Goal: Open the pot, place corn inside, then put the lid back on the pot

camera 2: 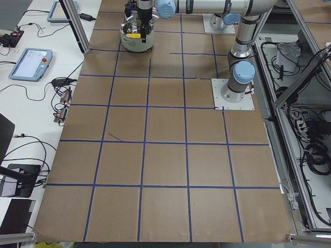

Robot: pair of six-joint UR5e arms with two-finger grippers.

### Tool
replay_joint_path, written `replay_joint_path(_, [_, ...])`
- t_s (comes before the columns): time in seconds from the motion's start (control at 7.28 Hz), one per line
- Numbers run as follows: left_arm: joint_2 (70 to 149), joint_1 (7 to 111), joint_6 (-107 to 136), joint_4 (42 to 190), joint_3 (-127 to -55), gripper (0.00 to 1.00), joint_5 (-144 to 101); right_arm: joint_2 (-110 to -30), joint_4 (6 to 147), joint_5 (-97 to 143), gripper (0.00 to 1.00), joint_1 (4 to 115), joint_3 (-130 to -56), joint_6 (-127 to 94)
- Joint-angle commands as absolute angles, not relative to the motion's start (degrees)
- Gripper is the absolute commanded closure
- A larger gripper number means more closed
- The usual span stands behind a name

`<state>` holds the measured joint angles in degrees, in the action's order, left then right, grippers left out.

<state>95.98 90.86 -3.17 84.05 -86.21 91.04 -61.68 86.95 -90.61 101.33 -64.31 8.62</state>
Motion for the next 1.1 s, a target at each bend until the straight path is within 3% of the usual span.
replay_joint_path(0.0, [91.95, 89.91, -3.43, 88.73, -86.75, 0.00, 90.88, -56.88, 86.40, -90.79, 0.68, 103.01, -60.03, 8.61])
replay_joint_path(0.96, [92.90, 88.33, -4.04, 89.56, -85.61, 0.00, 94.58, -54.85, 86.40, -91.14, 0.71, 103.10, -60.56, 9.23])
